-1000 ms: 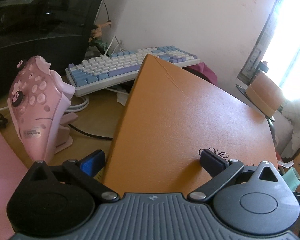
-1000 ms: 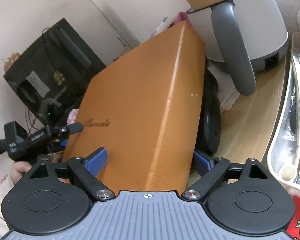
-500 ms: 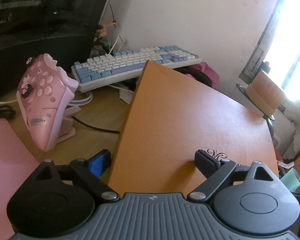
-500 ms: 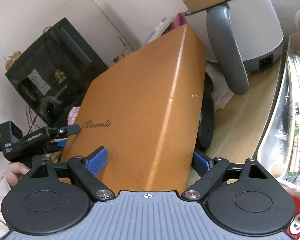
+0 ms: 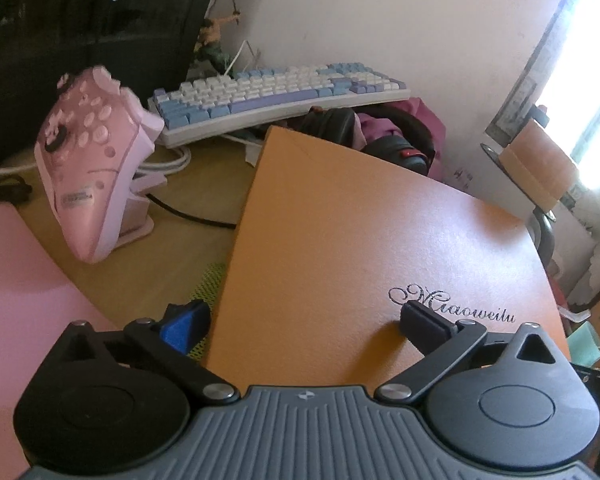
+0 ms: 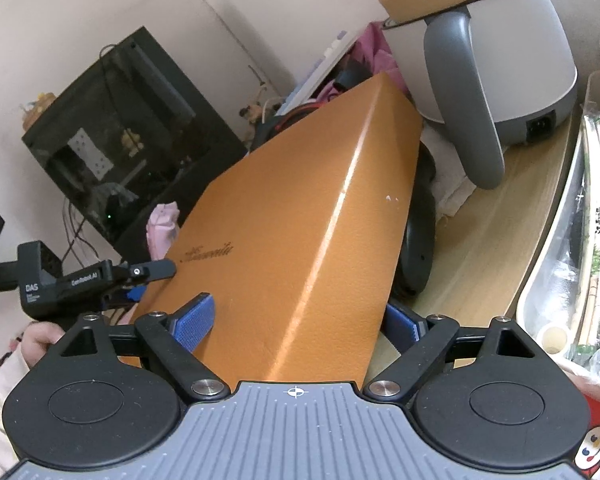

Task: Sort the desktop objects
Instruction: 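Grasp the edge of the orange box with both grippers, then lift the orange box with both grippers and turn toward the desk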

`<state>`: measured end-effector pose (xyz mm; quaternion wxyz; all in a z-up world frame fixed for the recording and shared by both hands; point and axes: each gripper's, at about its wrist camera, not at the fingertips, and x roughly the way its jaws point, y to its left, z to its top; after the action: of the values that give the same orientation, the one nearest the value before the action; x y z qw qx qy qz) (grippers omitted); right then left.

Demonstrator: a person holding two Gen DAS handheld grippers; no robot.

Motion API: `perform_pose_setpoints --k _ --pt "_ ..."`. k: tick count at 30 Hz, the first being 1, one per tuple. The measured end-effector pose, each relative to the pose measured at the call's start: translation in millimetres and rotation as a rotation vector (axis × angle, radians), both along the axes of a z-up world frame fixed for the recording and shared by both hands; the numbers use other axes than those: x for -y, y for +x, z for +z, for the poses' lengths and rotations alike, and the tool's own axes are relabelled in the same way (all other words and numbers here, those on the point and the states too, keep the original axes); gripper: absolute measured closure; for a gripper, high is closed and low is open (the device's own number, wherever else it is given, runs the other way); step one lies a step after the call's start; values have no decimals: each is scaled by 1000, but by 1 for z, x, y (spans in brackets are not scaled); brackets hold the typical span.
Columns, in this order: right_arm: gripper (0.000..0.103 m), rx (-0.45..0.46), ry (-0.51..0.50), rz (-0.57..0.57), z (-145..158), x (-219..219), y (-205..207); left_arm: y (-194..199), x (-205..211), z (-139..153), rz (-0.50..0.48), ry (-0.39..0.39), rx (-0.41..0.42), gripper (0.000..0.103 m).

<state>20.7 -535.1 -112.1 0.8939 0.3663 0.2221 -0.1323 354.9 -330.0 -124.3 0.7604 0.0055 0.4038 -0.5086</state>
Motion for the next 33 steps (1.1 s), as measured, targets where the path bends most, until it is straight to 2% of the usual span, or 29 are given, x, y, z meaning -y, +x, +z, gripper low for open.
perform_pose_setpoints --k 7,24,27,33 --pt "13 4 -3 14 -5 3 0 17 1 -12 -3 -21 -118 0" --pt "13 1 16 50 -12 9 -2 12 -1 -7 -13 -52 -72 1" --pt "13 0 8 53 -13 10 0 8 -3 -3 -6 -43 -50 8" --pt "13 -4 -27 63 -4 6 -3 1 -10 9 10 -40 -37 8"
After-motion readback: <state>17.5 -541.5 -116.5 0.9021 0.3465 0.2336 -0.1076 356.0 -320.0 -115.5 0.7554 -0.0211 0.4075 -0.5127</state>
